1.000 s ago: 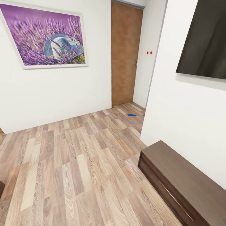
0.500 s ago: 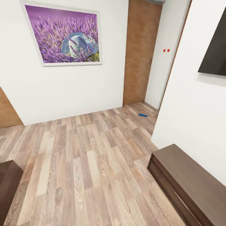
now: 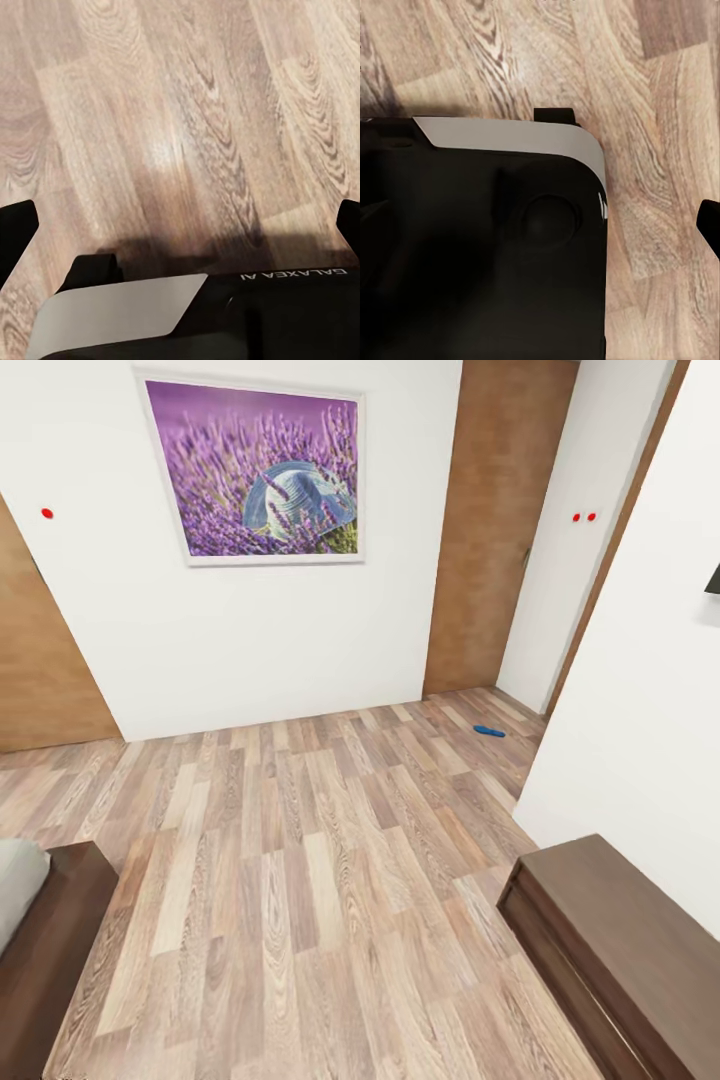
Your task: In the bedroom, move the book from the bed onto either nightstand, and place the two sandals side by side next to the bed.
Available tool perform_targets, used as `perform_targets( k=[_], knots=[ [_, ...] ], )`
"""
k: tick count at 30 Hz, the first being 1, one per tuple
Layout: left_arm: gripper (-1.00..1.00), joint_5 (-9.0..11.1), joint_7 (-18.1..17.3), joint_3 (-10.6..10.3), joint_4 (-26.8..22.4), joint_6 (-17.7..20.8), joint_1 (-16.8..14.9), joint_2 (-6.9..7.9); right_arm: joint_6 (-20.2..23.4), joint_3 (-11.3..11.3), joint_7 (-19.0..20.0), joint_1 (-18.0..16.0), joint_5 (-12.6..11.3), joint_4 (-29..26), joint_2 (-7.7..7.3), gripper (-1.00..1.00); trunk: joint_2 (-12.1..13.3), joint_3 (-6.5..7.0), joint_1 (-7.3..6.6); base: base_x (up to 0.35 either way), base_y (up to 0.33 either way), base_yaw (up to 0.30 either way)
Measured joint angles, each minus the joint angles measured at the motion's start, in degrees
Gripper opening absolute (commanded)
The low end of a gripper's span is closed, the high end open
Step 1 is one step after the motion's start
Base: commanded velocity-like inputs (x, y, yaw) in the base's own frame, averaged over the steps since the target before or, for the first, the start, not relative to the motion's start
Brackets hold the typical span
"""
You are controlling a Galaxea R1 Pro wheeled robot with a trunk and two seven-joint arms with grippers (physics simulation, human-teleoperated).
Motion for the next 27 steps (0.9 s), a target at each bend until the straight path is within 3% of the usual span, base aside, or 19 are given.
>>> perform_targets(
  k=[7, 22, 27],
  knots=[
    [1.0, 0.0, 0.0, 0.0, 0.0, 0.0, 0.0, 0.0, 0.0, 0.1, 0.0, 0.0, 0.0, 0.0, 0.05, 1.0, 0.0, -0.01, 0.0, 0.0, 0.0, 0.064],
    [1.0, -0.1, 0.0, 0.0, 0.0, 0.0, 0.0, 0.0, 0.0, 0.1, 0.0, 0.0, 0.0, 0.0, 0.04, 1.0, 0.0, -0.01, 0.0, 0.0, 0.0, 0.272],
    [1.0, -0.1, 0.0, 0.0, 0.0, 0.0, 0.0, 0.0, 0.0, 0.1, 0.0, 0.0, 0.0, 0.0, 0.02, 1.0, 0.0, -0.01, -0.01, 0.074, 0.0, 0.087]
  ],
)
